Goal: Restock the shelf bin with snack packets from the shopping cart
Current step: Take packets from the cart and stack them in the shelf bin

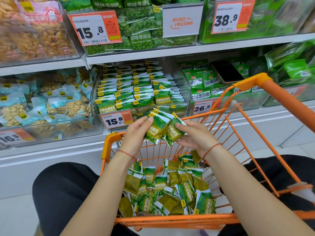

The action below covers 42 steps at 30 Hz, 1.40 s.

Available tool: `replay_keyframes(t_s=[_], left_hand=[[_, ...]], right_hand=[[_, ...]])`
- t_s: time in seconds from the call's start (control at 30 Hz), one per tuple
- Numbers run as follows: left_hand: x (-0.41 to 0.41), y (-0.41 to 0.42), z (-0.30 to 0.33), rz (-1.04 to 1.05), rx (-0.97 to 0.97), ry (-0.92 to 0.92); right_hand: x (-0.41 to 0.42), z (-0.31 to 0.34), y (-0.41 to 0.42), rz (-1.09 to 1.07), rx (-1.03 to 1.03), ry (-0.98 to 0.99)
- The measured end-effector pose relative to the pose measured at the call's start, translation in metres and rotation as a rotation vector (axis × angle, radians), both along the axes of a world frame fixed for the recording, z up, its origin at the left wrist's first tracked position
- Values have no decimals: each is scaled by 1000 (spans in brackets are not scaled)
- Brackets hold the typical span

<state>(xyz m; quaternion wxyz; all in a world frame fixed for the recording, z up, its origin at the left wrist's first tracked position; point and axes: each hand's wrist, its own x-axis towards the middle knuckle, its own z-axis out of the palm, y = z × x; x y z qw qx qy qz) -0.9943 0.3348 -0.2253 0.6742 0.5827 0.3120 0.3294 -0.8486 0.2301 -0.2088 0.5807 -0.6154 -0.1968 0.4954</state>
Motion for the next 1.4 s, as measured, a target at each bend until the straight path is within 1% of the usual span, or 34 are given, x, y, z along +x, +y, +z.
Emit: replay_keyframes(t_s=[0.07,0.1,0.17,0.23,0.33,0.43,0.5,0.67,0.73,0.8,0.87,0.9,1.0,1.1,1.17,1.23,1.3,1.33,1.4], left_hand=[[3,-6,1,47,156,83],[4,-8,1,66,225,110],[7,-10,1,90,302,141],[9,-10,0,129,340,168],[11,-10,-2,203,410,211],[14,-14,0,289,430,239],[16,-20,6,309,457,247],[23,-25,12,278,479,268],[29,-23,18,249,471,281],[36,-15,27,197,423,283],[43,2,38,153,398,304],[47,13,42,137,431,332],[58,46,59,127,659,512],[79,83,64,67,903,750],[95,107,57,-70,1038,916],[108,121,53,-268,1154,1042],[114,129,51,-388,1267,1111],[116,130,51,-398,1316,1122],[118,132,50,-350,1418,1140]], right_hand=[[-5,1,0,12,40,154],[-7,2,1,2,55,193],[-9,2,2,-14,55,179],[-11,4,3,-3,44,173],[-14,6,3,81,69,175],[-19,7,-1,158,143,114],[-21,6,-1,190,174,36],[-23,7,2,143,191,-70],[-21,12,7,115,208,-101],[-14,19,16,39,198,-106],[-2,26,26,-80,181,-49],[6,30,31,-135,181,-12],[35,39,42,-288,169,17],[62,47,46,-365,184,9],[73,47,48,-388,202,24],[79,42,51,-377,202,17],[80,37,57,-344,200,9],[80,35,59,-328,204,3],[83,26,67,-314,210,-19]])
